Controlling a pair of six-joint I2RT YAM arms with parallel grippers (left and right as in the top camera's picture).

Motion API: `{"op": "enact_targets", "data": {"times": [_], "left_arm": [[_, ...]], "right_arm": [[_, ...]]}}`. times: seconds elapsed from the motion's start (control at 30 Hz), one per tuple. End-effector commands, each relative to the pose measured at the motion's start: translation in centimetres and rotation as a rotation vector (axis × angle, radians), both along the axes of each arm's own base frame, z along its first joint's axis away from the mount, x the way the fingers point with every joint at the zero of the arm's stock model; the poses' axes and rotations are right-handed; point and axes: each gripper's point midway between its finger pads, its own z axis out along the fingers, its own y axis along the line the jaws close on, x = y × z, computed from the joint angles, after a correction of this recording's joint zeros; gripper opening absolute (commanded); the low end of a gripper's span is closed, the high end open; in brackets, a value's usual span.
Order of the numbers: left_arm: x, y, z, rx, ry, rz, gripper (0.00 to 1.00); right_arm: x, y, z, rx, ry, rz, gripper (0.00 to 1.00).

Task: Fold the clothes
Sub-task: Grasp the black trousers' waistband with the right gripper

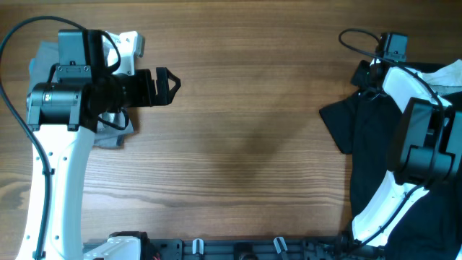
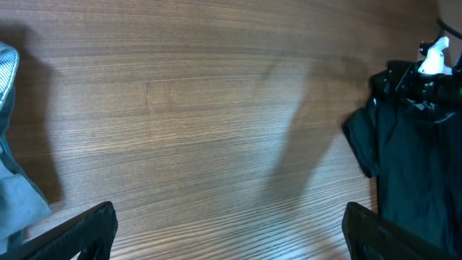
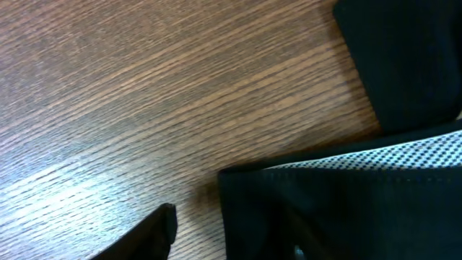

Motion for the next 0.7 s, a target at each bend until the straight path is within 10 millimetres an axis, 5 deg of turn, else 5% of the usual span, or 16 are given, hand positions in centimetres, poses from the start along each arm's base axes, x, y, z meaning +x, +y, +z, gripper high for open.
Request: {"op": "enact_targets", "data": {"times": [0.0, 0.13, 0.27, 0.4, 0.47, 0.57, 0.67], "left_arm": [[0.1, -0.4, 1.0, -0.013, -0.027, -0.015, 1.00], [0.1, -0.4, 1.0, -0.013, -0.026, -0.015, 1.00], [0.1, -0.4, 1.0, -0.013, -0.024, -0.015, 1.00], [0.1, -0.3, 2.1, -0.013, -0.058, -0.013, 0.95], [0.0, -0.3, 3.7, -0.015, -0.105, -0.011, 0.97], [-0.5, 0.5, 6.5, -0.011, -0.185, 0.011, 0.97], [-1.1, 2.2, 9.5, 0.004, -0.276, 0.067, 0.97]], "right_arm": [[-1.3, 0.1, -1.9, 0.007, 0.062, -0.023, 0.32], [-1.3, -0.6, 0.8, -0.011, 0.025, -0.054, 0.04], [-1.1, -0.7, 5.8, -0.032, -0.057, -0.048, 0.04], [-0.8, -0.8, 13.8, -0.086, -0.225, -0.021, 0.04], [-0.8, -0.6, 19.9, -0.125, -0.364, -0.001, 0.04], [-1.6, 3.4, 28.1, -0.027, -0.580, 0.136, 0.04], [-2.8, 9.0, 32.4, 0.073, -0.696, 0.306, 0.04]]}}
